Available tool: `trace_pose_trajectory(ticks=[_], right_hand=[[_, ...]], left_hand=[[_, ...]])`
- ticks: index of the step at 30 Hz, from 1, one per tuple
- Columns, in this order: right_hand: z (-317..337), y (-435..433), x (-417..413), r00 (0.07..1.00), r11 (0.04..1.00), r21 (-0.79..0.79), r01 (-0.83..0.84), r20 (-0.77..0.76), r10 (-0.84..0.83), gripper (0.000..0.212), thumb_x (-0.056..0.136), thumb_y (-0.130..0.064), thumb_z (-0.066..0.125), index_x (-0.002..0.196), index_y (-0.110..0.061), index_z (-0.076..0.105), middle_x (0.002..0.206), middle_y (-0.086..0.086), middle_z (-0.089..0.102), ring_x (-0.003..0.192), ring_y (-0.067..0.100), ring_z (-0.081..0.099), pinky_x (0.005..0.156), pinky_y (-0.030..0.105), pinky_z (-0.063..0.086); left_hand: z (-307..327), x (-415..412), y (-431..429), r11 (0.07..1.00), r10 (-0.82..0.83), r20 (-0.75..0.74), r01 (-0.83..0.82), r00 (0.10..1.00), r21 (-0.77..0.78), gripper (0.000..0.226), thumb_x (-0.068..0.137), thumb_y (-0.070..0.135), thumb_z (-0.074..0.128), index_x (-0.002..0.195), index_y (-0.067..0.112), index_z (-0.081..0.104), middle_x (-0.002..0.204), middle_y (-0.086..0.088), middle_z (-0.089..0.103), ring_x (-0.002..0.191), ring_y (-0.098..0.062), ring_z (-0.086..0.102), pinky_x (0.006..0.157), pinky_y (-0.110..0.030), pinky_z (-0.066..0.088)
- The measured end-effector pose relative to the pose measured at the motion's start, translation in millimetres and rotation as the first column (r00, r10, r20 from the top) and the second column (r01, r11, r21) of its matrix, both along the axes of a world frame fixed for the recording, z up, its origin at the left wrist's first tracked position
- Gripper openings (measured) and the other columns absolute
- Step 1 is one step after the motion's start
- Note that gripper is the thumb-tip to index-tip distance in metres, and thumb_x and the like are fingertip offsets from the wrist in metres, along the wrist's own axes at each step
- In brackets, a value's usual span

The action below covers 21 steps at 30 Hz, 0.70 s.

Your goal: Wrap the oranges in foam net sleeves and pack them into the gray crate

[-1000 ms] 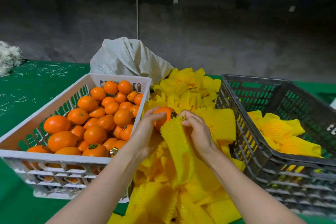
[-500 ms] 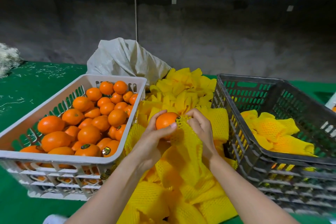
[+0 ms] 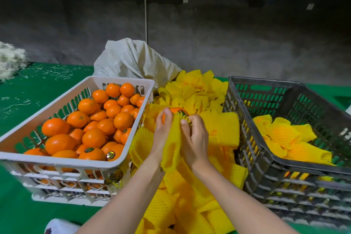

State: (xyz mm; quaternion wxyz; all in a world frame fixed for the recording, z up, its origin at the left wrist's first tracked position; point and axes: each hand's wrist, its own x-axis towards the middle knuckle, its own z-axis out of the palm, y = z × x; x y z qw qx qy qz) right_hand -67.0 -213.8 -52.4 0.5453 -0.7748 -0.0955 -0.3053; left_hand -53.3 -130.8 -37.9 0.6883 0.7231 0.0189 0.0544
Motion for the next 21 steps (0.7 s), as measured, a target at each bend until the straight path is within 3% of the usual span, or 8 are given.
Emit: trace_pose_trajectory(ticks=[2, 4, 6, 9, 12, 14, 17, 21], right_hand=[[2.3, -1.7, 0.0, 0.998, 0.999, -0.034, 0.007, 0.06, -0.005, 0.035, 0.089, -0.042, 0.043, 0.08, -0.009, 0.051, 0.071, -0.006, 0.045, 0.069, 0.01, 0.042, 0.062, 0.028, 0.031], [7.7, -6.7, 2.7, 0.997, 1.0, -0.015, -0.006, 0.079, 0.007, 0.021, 0.09, -0.03, 0.049, 0.077, -0.014, 0.047, 0.063, -0.012, 0.039, 0.059, 0.004, 0.037, 0.057, 0.026, 0.028], [13.8, -14.5, 7.5, 0.997, 0.998, 0.057, -0.026, 0.073, 0.022, 0.02, 0.091, -0.023, 0.05, 0.073, -0.016, 0.045, 0.06, -0.011, 0.037, 0.055, 0.0, 0.038, 0.055, 0.024, 0.029], [19.9, -22.8, 12.0, 0.996, 0.983, 0.163, -0.083, 0.046, 0.077, 0.031, 0.095, -0.013, 0.05, 0.066, -0.019, 0.041, 0.06, -0.008, 0.037, 0.055, 0.0, 0.036, 0.055, 0.022, 0.03], [16.6, -27.7, 10.9, 0.981, 0.947, 0.263, -0.185, -0.007, 0.193, 0.034, 0.096, -0.018, 0.048, 0.065, -0.007, 0.04, 0.061, 0.004, 0.035, 0.058, 0.01, 0.034, 0.054, 0.031, 0.03], [13.1, -31.0, 9.5, 0.967, 0.928, 0.293, -0.229, -0.041, 0.252, 0.037, 0.096, -0.02, 0.048, 0.067, 0.0, 0.038, 0.063, 0.008, 0.033, 0.059, 0.015, 0.033, 0.053, 0.032, 0.03], [12.1, -32.9, 7.4, 0.956, 0.921, 0.288, -0.262, -0.054, 0.289, 0.034, 0.096, -0.022, 0.048, 0.065, -0.01, 0.039, 0.059, -0.004, 0.036, 0.055, 0.005, 0.034, 0.05, 0.021, 0.031], [15.6, -34.3, 8.0, 0.953, 0.92, 0.288, -0.267, -0.064, 0.296, 0.035, 0.093, -0.025, 0.051, 0.061, -0.018, 0.04, 0.058, -0.007, 0.036, 0.057, 0.008, 0.034, 0.053, 0.026, 0.03]], left_hand=[[-11.1, 4.8, 2.9, 0.997, -0.044, -0.034, 0.041, 0.998, -0.069, 0.052, 0.103, 0.037, 0.026, 0.148, 0.011, 0.027, 0.145, -0.017, 0.039, 0.129, -0.021, 0.041, 0.079, -0.011, 0.033], [-12.6, -1.9, 5.0, 0.959, -0.122, -0.115, 0.087, 0.986, -0.27, 0.061, 0.102, 0.044, 0.025, 0.145, 0.001, 0.03, 0.133, -0.025, 0.049, 0.121, -0.033, 0.049, 0.07, -0.017, 0.048], [-11.2, -5.5, 7.3, 0.878, -0.213, -0.123, 0.135, 0.969, -0.459, 0.074, 0.094, 0.056, 0.03, 0.133, -0.006, 0.042, 0.104, -0.017, 0.069, 0.097, -0.027, 0.066, 0.07, -0.027, 0.053], [-10.5, -6.8, 6.6, 0.826, -0.268, -0.105, 0.172, 0.958, -0.537, 0.085, 0.074, 0.066, 0.034, 0.127, 0.003, 0.052, 0.11, -0.004, 0.068, 0.101, -0.018, 0.066, 0.088, -0.038, 0.049], [-12.8, -8.4, 8.0, 0.786, -0.37, -0.121, 0.241, 0.921, -0.569, 0.082, 0.067, 0.066, 0.034, 0.124, 0.013, 0.057, 0.125, -0.012, 0.062, 0.108, -0.022, 0.064, 0.089, -0.037, 0.052], [-10.7, -9.5, 9.8, 0.741, -0.426, -0.111, 0.276, 0.898, -0.613, 0.074, 0.063, 0.065, 0.045, 0.112, 0.012, 0.064, 0.126, -0.015, 0.061, 0.097, -0.019, 0.069, 0.08, -0.033, 0.057], [-8.0, -8.7, 9.0, 0.613, -0.482, -0.065, 0.283, 0.874, -0.738, 0.071, 0.051, 0.059, 0.077, 0.101, 0.008, 0.074, 0.106, -0.015, 0.071, 0.089, -0.023, 0.071, 0.078, -0.038, 0.058], [-6.9, -8.3, 5.3, 0.494, -0.492, -0.094, 0.188, 0.866, -0.849, 0.044, 0.064, 0.041, 0.067, 0.084, 0.004, 0.078, 0.094, -0.016, 0.073, 0.083, -0.027, 0.072, 0.071, -0.039, 0.06]])
